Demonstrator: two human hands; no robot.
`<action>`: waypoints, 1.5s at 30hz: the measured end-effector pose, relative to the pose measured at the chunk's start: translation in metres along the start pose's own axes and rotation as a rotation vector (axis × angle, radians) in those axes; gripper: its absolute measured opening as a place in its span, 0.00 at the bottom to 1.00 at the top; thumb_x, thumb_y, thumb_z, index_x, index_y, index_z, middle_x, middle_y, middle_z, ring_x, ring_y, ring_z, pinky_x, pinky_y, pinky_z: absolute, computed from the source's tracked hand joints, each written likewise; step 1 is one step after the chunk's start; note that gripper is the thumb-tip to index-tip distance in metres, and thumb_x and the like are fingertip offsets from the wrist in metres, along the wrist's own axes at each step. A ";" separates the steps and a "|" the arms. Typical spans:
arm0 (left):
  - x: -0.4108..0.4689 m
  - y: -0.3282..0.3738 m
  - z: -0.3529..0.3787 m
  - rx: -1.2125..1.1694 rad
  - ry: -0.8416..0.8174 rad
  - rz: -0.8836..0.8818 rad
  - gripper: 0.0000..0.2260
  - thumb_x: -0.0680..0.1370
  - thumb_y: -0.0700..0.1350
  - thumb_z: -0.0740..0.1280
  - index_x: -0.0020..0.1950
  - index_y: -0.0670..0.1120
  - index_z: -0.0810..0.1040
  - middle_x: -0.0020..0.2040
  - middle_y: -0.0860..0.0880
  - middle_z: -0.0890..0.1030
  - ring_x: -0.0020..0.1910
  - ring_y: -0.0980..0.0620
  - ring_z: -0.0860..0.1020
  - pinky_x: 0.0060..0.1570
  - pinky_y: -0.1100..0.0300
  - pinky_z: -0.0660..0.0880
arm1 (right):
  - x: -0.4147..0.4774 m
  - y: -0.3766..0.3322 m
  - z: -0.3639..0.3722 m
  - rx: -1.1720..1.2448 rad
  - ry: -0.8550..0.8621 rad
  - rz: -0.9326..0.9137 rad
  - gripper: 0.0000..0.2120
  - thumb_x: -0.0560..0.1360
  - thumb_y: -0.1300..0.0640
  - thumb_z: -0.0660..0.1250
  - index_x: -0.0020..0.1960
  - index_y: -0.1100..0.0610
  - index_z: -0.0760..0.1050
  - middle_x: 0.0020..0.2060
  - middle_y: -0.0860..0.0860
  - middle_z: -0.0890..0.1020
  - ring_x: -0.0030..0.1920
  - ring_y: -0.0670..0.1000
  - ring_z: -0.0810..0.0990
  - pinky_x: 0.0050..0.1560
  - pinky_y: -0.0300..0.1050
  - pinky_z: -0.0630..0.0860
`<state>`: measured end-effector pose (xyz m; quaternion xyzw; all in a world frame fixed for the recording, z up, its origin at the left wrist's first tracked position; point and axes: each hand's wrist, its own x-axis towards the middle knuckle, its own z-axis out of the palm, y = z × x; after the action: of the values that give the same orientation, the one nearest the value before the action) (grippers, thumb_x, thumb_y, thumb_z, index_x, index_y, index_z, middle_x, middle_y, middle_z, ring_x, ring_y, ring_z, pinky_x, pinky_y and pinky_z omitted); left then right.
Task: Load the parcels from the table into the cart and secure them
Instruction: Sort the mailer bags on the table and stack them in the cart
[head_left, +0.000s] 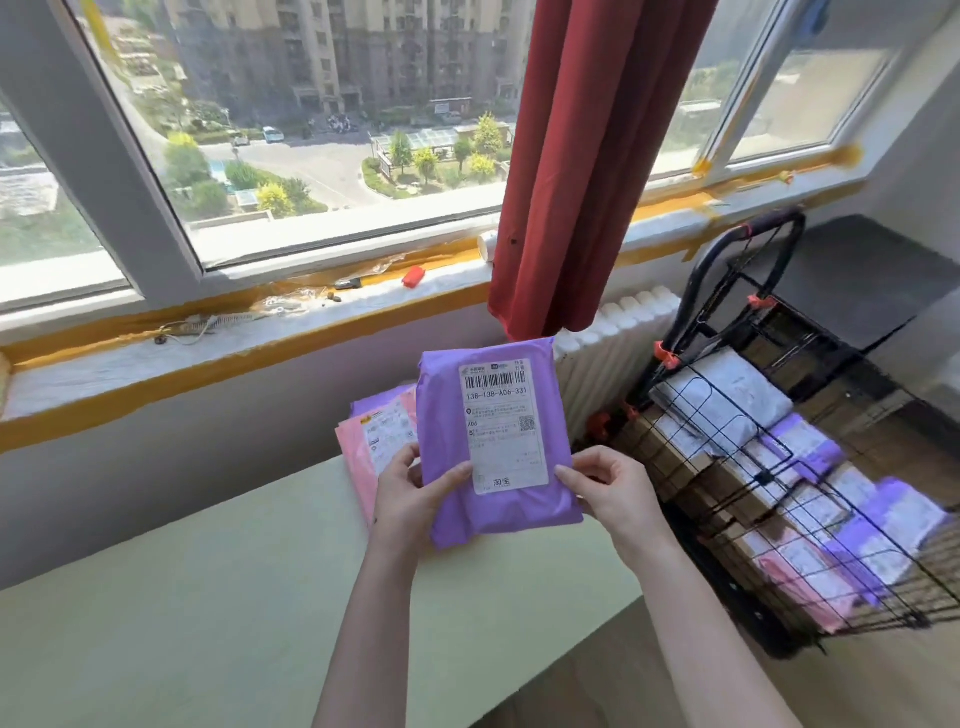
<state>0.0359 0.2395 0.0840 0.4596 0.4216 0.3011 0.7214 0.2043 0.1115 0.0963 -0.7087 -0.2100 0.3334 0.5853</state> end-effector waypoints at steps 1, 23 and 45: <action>0.000 -0.002 0.009 0.008 -0.012 -0.003 0.15 0.70 0.34 0.74 0.55 0.42 0.77 0.51 0.40 0.84 0.52 0.40 0.82 0.53 0.42 0.78 | -0.001 0.001 -0.009 0.000 0.014 -0.005 0.04 0.73 0.67 0.71 0.42 0.63 0.77 0.36 0.56 0.81 0.34 0.47 0.78 0.34 0.38 0.76; -0.082 -0.082 0.289 0.132 -0.251 0.005 0.27 0.57 0.49 0.79 0.51 0.41 0.80 0.48 0.43 0.85 0.52 0.40 0.82 0.54 0.41 0.78 | -0.053 0.026 -0.308 0.239 0.245 0.030 0.05 0.74 0.66 0.70 0.41 0.59 0.77 0.35 0.51 0.83 0.40 0.52 0.78 0.42 0.48 0.74; -0.039 -0.140 0.496 0.380 -0.584 -0.106 0.14 0.65 0.44 0.78 0.48 0.42 0.83 0.45 0.44 0.85 0.48 0.41 0.83 0.52 0.40 0.79 | -0.027 0.067 -0.479 0.276 0.615 0.087 0.04 0.74 0.67 0.70 0.44 0.59 0.78 0.41 0.55 0.83 0.41 0.52 0.79 0.40 0.46 0.76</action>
<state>0.4634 -0.0512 0.0784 0.6297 0.2693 0.0353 0.7278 0.5232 -0.2528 0.0816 -0.6984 0.0540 0.1539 0.6969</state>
